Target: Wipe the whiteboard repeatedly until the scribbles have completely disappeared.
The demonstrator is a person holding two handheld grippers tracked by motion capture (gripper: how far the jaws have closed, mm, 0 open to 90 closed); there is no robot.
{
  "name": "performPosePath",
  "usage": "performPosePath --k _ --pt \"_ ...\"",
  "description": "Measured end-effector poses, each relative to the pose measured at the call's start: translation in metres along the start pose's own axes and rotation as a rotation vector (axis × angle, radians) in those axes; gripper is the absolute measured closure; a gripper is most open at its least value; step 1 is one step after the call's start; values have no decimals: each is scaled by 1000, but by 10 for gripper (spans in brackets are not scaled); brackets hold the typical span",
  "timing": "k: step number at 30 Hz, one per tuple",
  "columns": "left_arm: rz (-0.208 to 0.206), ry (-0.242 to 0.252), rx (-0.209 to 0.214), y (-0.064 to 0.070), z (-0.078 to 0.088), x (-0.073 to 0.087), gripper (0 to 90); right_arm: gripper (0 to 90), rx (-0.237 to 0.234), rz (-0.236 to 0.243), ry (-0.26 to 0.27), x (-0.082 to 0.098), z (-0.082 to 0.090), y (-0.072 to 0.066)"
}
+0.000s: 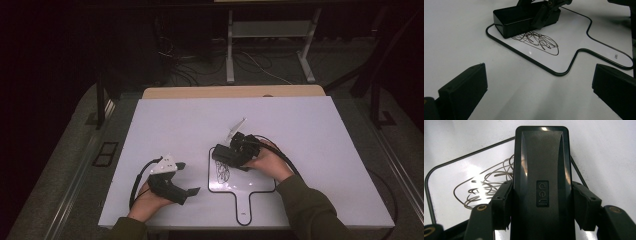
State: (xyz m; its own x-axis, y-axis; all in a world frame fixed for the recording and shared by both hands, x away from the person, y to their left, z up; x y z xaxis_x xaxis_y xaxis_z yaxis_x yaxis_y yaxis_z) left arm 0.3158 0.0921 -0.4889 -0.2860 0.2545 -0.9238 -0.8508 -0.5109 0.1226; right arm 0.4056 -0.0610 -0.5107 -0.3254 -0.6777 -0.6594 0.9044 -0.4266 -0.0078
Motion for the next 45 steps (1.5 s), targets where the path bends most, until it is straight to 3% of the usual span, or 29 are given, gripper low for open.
performPosePath --k 12,35,45 --pt "5 -2 1 1 -1 0 0 383 -22 43 -9 -1 -1 -12" --pt "0 -2 2 1 0 0 0 383 -102 133 -45 -4 -2 -59" --pt "1 0 1 1 0 0 0 383 -108 129 -40 -5 -3 -59"
Point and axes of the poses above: each handheld gripper's, and its own axes: z roughly backward along the jaws, x roughly out of its underside, y roughly to its right, the point moved 10 cm from there along -z, roughly forward along the jaws, and after that the axes turned 12 degrees about y, right-handed, at the moved point
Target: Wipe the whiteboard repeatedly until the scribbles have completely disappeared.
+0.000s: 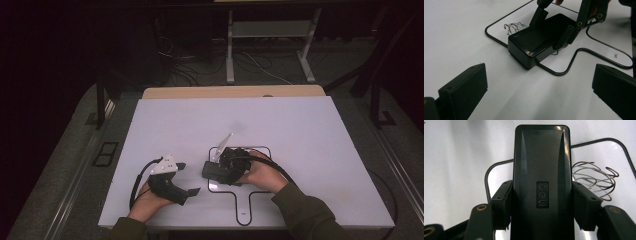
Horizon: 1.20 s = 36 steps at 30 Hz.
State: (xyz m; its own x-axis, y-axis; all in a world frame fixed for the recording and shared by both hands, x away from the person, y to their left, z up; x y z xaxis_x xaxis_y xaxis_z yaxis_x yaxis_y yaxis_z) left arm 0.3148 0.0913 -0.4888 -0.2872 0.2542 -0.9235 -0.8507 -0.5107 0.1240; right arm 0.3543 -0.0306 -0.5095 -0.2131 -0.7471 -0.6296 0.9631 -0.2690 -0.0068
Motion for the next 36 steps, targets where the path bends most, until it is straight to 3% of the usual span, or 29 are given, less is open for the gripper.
performPosePath --k 11,36 --pt "-2 -1 1 0 -1 0 0 383 29 -18 -1 -1 -1 14" --pt "-4 -6 7 1 -1 0 0 383 133 -148 -1 1 1 75"
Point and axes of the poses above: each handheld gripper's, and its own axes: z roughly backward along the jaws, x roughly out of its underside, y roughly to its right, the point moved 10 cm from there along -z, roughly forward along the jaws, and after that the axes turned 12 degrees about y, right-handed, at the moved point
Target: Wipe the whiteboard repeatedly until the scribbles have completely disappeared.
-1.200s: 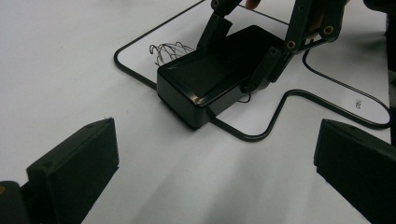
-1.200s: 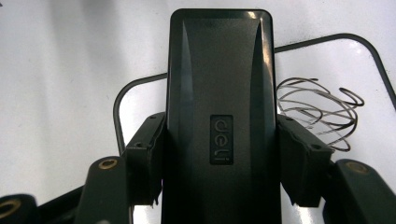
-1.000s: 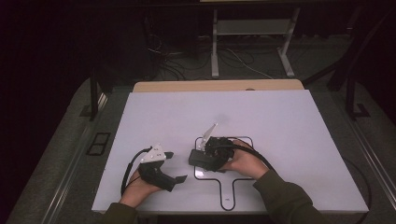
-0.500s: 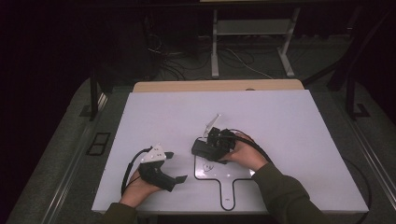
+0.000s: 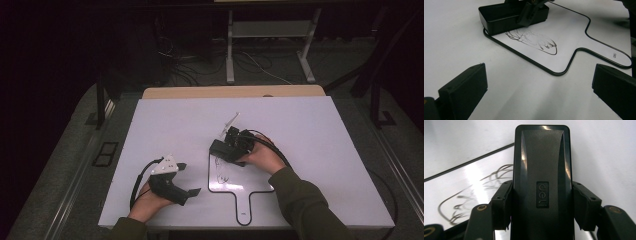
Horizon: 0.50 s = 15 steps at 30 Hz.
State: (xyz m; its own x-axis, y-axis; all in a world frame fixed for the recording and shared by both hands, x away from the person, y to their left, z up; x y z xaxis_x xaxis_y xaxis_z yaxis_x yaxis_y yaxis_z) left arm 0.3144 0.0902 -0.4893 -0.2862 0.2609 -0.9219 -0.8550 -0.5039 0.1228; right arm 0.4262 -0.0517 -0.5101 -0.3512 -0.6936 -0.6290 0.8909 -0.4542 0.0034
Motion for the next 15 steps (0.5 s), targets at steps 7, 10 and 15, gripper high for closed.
performPosePath --k 7,10,15 --pt "0 0 2 0 0 0 0 383 15 -13 -4 -4 -3 7" --pt "1 1 1 0 0 0 0 383 11 -9 -5 -5 -4 3" --pt "3 3 1 0 0 0 0 383 -5 13 -2 -7 -6 -3"
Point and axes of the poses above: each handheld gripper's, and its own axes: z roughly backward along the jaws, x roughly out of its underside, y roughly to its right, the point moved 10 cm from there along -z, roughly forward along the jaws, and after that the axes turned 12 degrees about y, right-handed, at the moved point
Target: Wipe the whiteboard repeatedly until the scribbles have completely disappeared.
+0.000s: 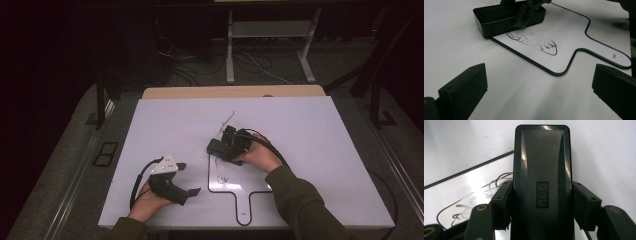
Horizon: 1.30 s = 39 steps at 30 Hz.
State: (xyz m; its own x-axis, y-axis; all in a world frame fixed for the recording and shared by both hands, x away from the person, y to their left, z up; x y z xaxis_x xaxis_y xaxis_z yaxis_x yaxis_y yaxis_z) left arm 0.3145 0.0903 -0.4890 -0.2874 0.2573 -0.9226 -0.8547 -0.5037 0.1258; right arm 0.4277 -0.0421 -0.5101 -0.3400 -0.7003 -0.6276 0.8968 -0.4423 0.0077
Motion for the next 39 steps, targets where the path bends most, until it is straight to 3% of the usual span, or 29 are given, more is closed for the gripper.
performPosePath --k 8,20,31,39 --pt "1 2 2 0 0 0 0 383 27 -37 3 0 0 10" --pt "0 0 1 0 0 0 0 383 -24 28 -6 -7 -5 -17" --pt "-3 4 1 0 1 -1 0 384 30 -18 -9 -9 -8 7" --pt "-1 3 -1 0 1 -1 0 383 1 15 -26 -10 -8 -12"
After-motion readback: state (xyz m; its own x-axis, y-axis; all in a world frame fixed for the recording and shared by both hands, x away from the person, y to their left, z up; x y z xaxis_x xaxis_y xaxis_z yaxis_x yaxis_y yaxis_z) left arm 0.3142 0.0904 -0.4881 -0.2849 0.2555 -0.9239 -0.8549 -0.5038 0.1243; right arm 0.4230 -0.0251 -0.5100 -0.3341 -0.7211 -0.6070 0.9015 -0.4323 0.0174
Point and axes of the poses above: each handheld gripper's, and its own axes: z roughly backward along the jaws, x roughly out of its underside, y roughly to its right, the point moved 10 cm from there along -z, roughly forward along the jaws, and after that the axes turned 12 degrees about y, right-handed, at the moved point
